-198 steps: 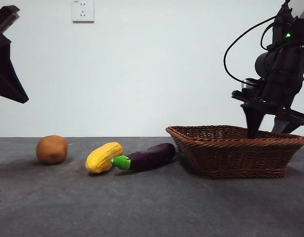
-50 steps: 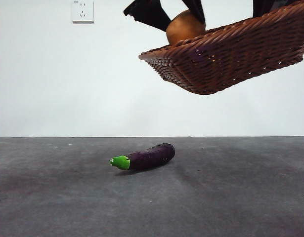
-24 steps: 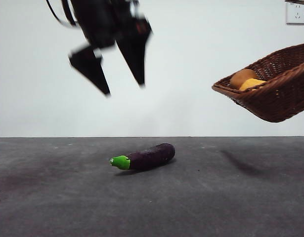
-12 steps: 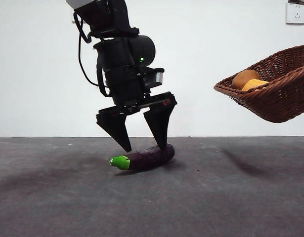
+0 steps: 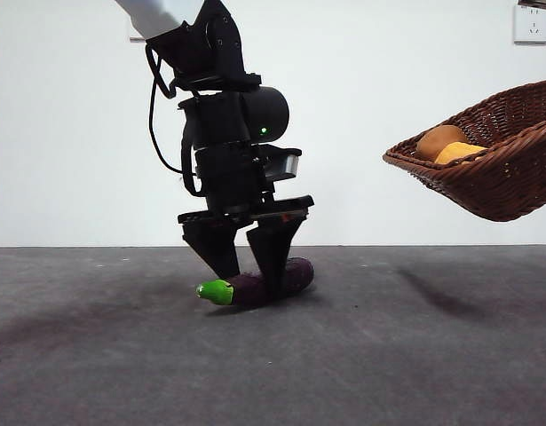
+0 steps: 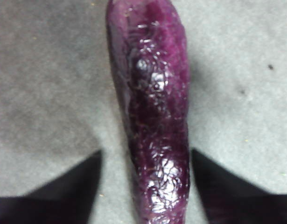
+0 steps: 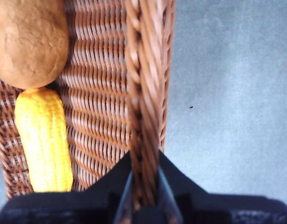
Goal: Help me put the vegetables on the table into the basket
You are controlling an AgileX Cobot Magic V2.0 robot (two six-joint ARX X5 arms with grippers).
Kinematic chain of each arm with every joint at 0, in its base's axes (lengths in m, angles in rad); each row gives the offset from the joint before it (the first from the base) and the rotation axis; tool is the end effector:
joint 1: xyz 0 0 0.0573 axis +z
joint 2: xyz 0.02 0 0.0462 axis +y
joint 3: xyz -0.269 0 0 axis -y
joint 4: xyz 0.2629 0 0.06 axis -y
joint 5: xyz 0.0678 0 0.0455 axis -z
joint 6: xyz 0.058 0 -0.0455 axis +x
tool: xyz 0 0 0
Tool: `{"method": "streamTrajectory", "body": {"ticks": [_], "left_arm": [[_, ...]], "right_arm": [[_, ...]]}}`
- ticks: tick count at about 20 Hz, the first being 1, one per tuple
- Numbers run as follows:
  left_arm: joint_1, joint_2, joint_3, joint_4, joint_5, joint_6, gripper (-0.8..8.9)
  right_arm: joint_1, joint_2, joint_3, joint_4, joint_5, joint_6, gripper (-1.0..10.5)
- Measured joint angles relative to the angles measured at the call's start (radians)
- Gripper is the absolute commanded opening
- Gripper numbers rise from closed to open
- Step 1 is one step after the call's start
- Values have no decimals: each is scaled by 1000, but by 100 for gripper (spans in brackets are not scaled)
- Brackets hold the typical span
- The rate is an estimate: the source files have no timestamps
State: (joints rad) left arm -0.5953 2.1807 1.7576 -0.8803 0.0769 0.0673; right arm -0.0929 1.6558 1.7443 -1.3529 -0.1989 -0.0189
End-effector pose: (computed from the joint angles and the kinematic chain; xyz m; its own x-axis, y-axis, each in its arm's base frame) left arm 0.3880 -0.2682 0.1496 0.1750 -0.2113 -0.9616 0.6283 0.7759 -0.0562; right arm 0.3366 -0.0199 0.3357 0.3127 0.1693 -0.9346 0.0136 0.9831 0.1827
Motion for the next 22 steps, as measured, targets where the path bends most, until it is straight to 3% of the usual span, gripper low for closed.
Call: {"method": "streamTrajectory", "body": {"ticks": [7,10,12,15,17,22], "left_arm": [[-6,-6,11,-61,14,12,-9],[8,-90,23,-66,29,11,-9],[18,-204,29,-37,88,-13,-9],[11,-363,43,37,296,-78,-9],[-20,-425,44,100,397,-133,-9],[-90,-420,45,154,408,-277,-9]], "right_arm": [[0,0,0,0,-5,-1,-8],[1,0,0,0,-8,4,-8],[10,0,0,0,-8,22,-8],[51,0,0,1,-20,51,-8],[98,0,0,29,-72,64,-8],[215,1,0,117,-266,99,-8]]}}
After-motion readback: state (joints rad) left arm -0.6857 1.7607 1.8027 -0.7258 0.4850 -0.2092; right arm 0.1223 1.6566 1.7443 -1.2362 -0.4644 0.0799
